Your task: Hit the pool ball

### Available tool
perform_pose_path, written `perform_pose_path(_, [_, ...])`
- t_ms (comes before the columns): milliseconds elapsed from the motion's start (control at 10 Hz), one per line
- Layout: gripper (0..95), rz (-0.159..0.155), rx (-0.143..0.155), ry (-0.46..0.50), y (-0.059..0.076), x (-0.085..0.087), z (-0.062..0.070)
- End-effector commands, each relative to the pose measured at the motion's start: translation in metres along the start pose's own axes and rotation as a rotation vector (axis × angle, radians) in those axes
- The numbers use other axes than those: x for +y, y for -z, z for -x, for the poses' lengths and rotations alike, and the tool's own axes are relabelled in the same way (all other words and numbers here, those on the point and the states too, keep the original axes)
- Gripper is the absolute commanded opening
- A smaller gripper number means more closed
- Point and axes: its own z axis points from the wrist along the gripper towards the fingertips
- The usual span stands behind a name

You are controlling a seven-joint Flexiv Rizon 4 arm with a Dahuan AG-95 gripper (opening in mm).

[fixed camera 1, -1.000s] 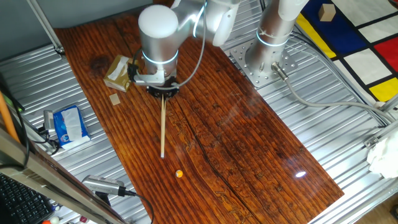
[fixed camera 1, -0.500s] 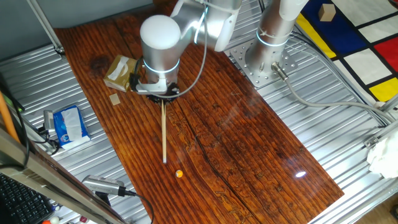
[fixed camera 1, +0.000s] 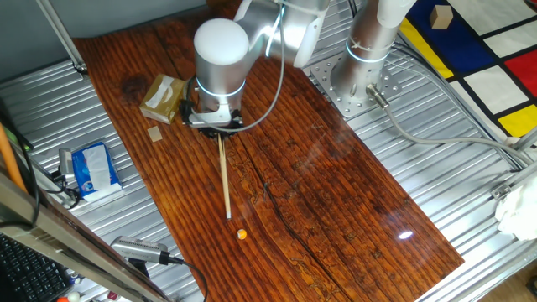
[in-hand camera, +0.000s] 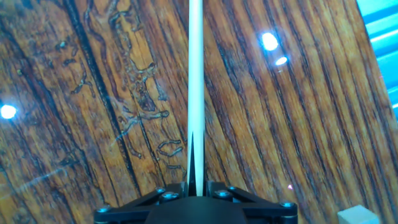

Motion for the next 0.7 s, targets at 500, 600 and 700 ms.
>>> perform_pose_path(500, [0.0,-0.006,-0.006,0.014,0.002,-0.004,0.01])
perform_pose_path(600, [0.0,-0.005,-0.01,0.019,0.002,-0.005,0.012])
perform_pose_path(700, [0.0,-0.005,-0.011,0.033,0.002,-0.006,0.014])
